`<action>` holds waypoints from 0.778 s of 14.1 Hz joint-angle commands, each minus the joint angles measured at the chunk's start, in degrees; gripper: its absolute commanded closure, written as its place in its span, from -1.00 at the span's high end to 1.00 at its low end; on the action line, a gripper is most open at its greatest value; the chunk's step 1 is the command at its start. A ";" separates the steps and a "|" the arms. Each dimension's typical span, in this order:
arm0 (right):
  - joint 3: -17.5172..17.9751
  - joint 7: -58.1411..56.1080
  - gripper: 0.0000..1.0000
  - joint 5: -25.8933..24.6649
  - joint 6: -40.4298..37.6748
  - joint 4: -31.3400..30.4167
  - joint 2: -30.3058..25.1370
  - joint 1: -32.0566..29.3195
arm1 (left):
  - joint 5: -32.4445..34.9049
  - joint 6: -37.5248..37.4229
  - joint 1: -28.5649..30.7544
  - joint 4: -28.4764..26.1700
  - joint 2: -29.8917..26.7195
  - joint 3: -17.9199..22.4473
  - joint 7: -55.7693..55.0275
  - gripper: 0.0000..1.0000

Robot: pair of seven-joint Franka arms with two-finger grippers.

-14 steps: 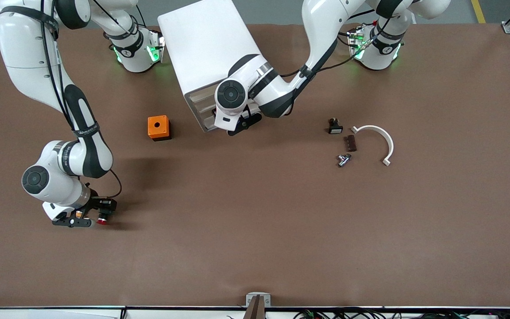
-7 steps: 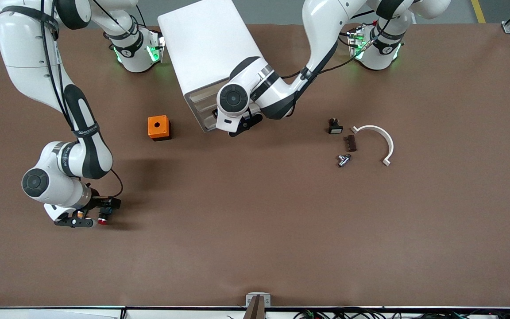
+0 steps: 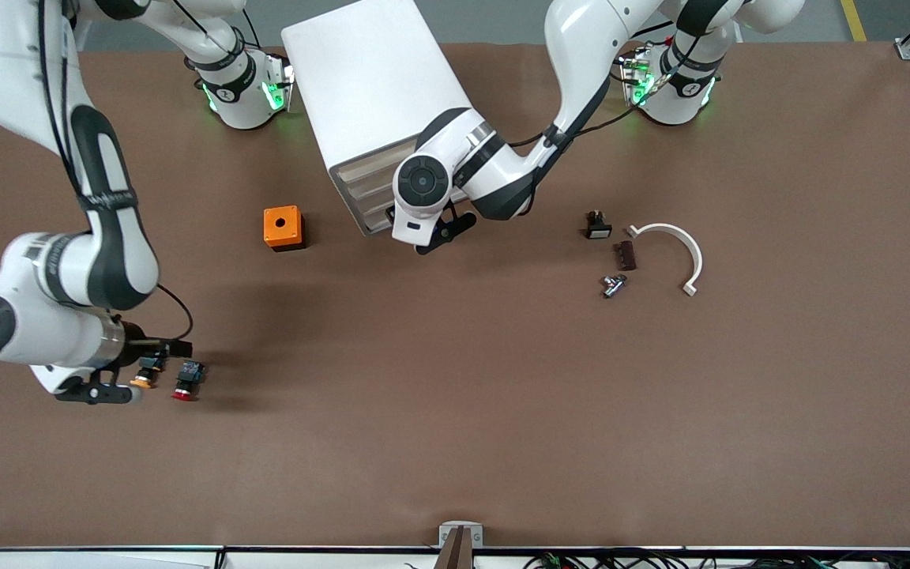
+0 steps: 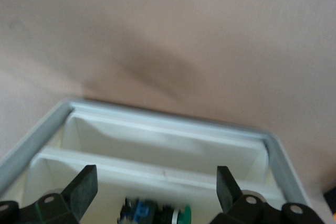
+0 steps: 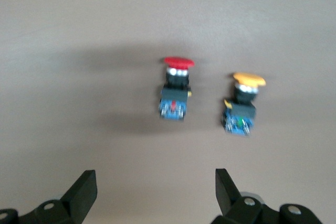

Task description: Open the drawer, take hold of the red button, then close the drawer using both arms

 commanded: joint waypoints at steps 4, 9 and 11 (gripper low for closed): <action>0.42 0.19 1.00 -0.90 -17.08 -1.42 -16.47 -2.69 | 4.05 -0.74 6.40 0.10 -3.88 -0.10 2.92 1.00; 0.51 0.98 1.00 -1.26 -21.06 -1.33 -21.42 -3.32 | 4.95 -5.99 15.97 0.01 -14.51 -0.10 18.12 1.00; 0.51 0.28 1.00 -1.26 -21.15 1.55 -20.81 -3.49 | 5.12 -12.13 19.85 -0.08 -18.65 0.08 26.99 1.00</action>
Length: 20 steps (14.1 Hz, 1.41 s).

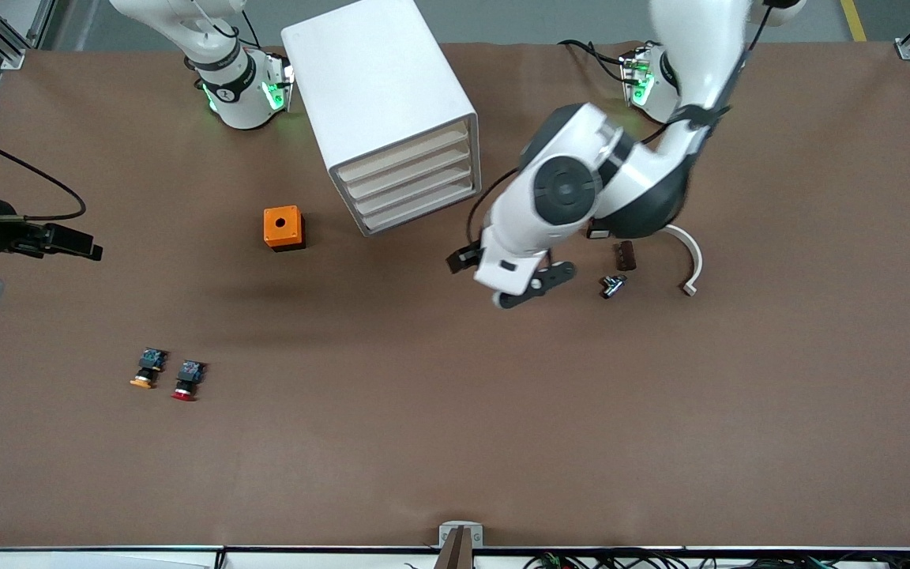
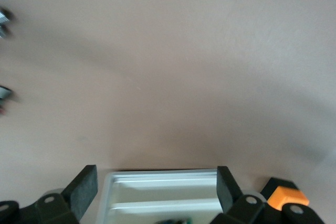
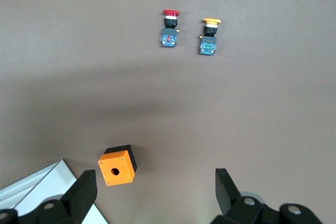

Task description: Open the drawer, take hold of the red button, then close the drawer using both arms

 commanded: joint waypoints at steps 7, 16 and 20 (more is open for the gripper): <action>0.91 0.01 1.00 -0.86 -1.52 6.54 -0.11 -2.41 | 5.90 -19.22 17.54 -2.78 -15.27 -0.49 28.10 1.00; 0.65 -0.60 1.00 -0.95 -9.94 9.09 -1.69 -2.86 | 12.59 -15.31 23.45 -18.91 -26.24 2.83 47.70 1.00; 0.82 0.01 1.00 -1.03 -12.94 8.83 -4.15 -2.86 | 12.50 -6.85 24.41 -30.36 -34.78 5.92 51.85 1.00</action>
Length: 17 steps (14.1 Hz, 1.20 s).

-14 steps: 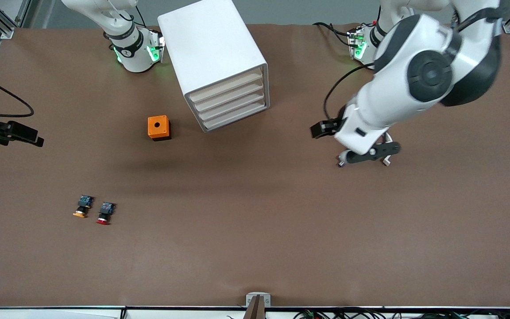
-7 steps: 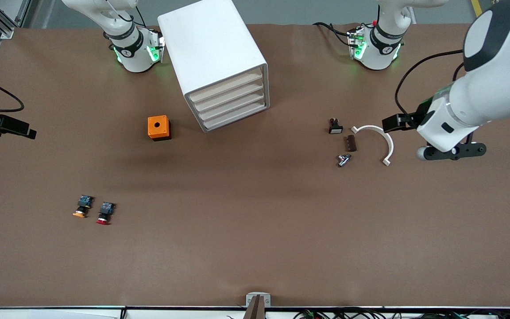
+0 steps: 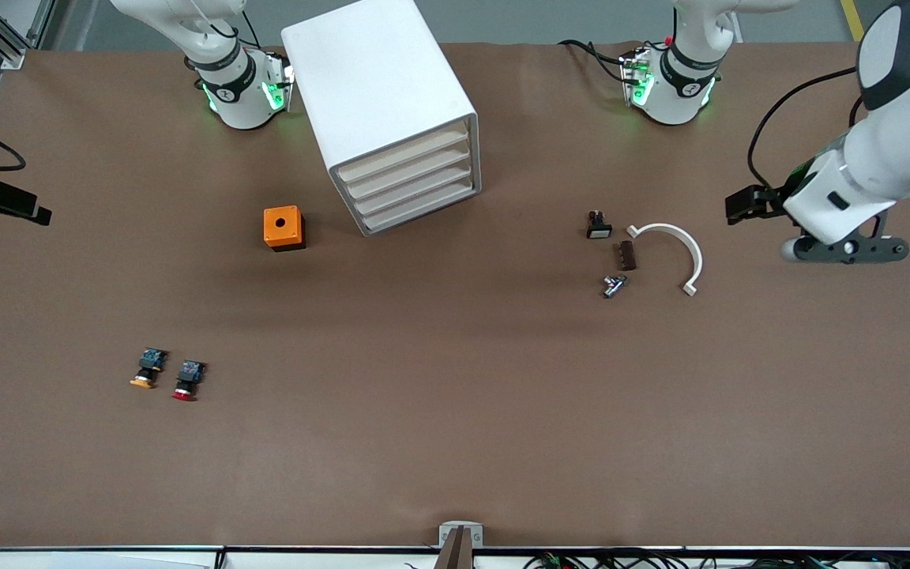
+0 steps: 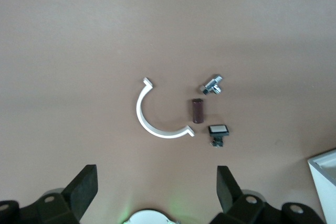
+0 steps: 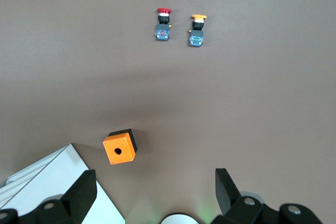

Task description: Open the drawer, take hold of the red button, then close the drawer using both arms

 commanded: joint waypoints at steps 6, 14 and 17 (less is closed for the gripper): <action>0.78 0.16 1.00 -1.89 -1.25 -5.36 -8.84 0.55 | 0.11 4.32 1.43 -7.58 -11.22 4.98 3.68 1.00; 0.87 0.16 1.00 -2.16 -0.36 -9.68 -13.07 0.20 | 0.81 2.39 4.68 -1.16 -10.79 5.51 8.15 1.00; 0.96 0.08 1.00 -3.38 0.07 -9.68 -13.07 0.11 | 0.64 2.65 4.77 -0.80 -10.17 5.51 8.25 1.00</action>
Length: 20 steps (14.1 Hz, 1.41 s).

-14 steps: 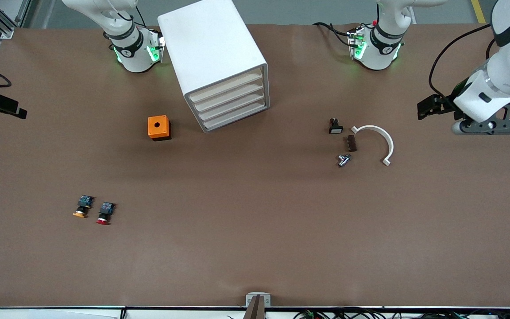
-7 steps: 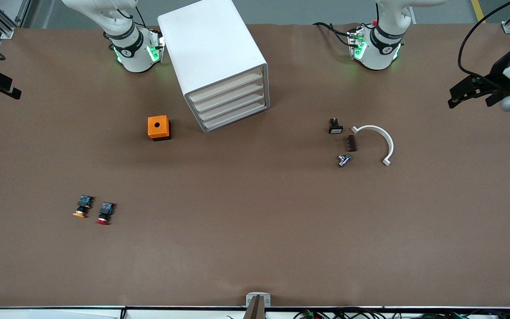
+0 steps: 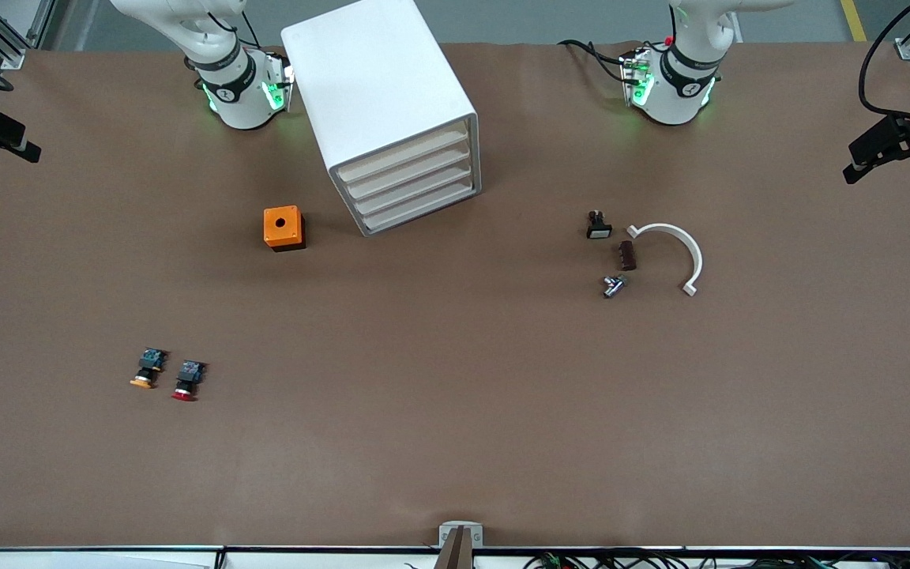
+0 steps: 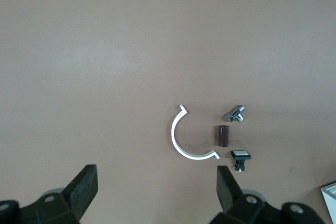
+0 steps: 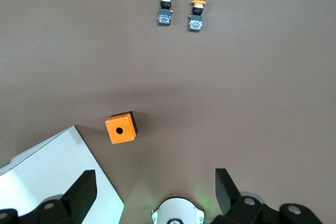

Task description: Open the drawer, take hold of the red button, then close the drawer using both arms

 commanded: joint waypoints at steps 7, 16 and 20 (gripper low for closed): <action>0.63 -0.54 1.00 -3.54 4.67 -1.40 -1.49 -0.02 | 0.90 -0.55 0.23 2.13 1.32 -0.09 -1.47 1.00; 0.72 -0.72 1.00 -3.63 6.77 -1.39 -1.76 0.06 | 0.90 -0.29 0.06 2.39 2.10 -0.26 -8.68 1.00; 0.72 -0.72 1.00 -4.07 6.87 -1.40 -1.76 0.15 | 0.90 -0.99 0.32 6.43 4.47 -0.17 -5.54 1.00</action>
